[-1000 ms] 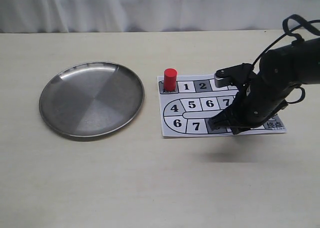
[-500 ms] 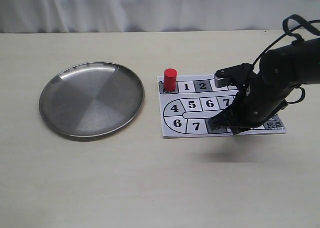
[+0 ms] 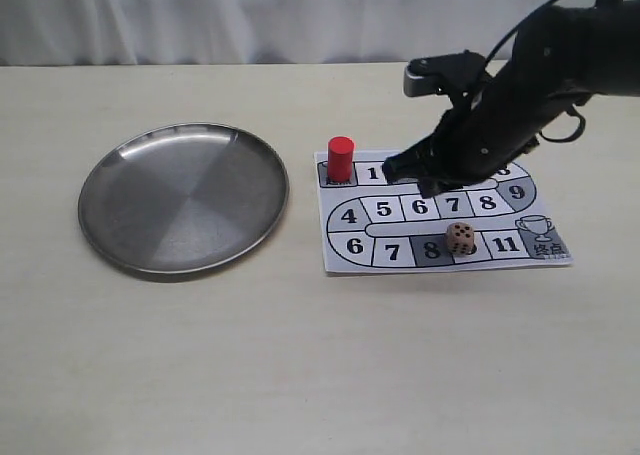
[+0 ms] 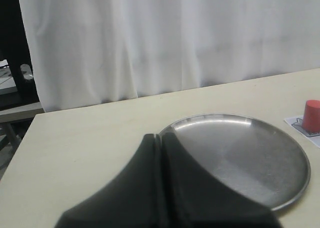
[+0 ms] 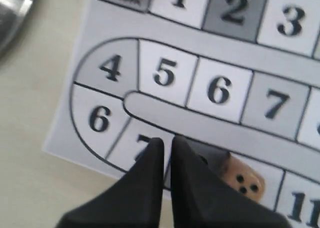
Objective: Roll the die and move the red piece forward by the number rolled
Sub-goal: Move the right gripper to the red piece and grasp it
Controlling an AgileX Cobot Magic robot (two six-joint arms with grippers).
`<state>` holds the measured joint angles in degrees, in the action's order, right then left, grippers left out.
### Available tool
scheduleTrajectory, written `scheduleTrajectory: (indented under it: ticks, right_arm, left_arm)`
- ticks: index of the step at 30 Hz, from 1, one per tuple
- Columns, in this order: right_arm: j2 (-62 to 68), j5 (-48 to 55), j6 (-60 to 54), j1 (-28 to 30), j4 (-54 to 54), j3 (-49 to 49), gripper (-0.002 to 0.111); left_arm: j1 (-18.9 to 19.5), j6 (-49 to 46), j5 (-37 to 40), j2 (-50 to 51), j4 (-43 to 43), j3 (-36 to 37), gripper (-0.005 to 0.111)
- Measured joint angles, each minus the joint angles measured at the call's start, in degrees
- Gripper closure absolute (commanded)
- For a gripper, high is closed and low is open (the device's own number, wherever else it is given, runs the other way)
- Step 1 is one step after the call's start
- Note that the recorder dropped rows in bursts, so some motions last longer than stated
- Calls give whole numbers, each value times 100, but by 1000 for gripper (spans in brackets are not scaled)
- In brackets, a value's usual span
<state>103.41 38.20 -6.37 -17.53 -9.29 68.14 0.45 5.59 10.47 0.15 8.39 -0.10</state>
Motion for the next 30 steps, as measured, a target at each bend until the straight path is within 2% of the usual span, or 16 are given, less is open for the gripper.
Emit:
scheduleTrajectory:
  ticks: [8, 12, 15, 23, 30]
  right_arm:
    - [334, -642, -469, -497, -310, 753, 50]
    - [786, -813, -469, -522, -297, 1153, 36]
    - [1149, -872, -469, -522, -225, 1528, 32]
    - [2109, -897, -469, -522, 10, 2597, 32]
    - [2593, -860, -175, -415, 336, 2898, 32]
  left_arm:
    - [0, 0, 0, 0, 0, 0, 107]
    - [0, 0, 0, 0, 0, 0, 107]
    - [0, 0, 0, 0, 0, 0, 107]
    - [0, 0, 0, 0, 0, 0, 107]
    - [0, 0, 0, 0, 0, 0, 107]
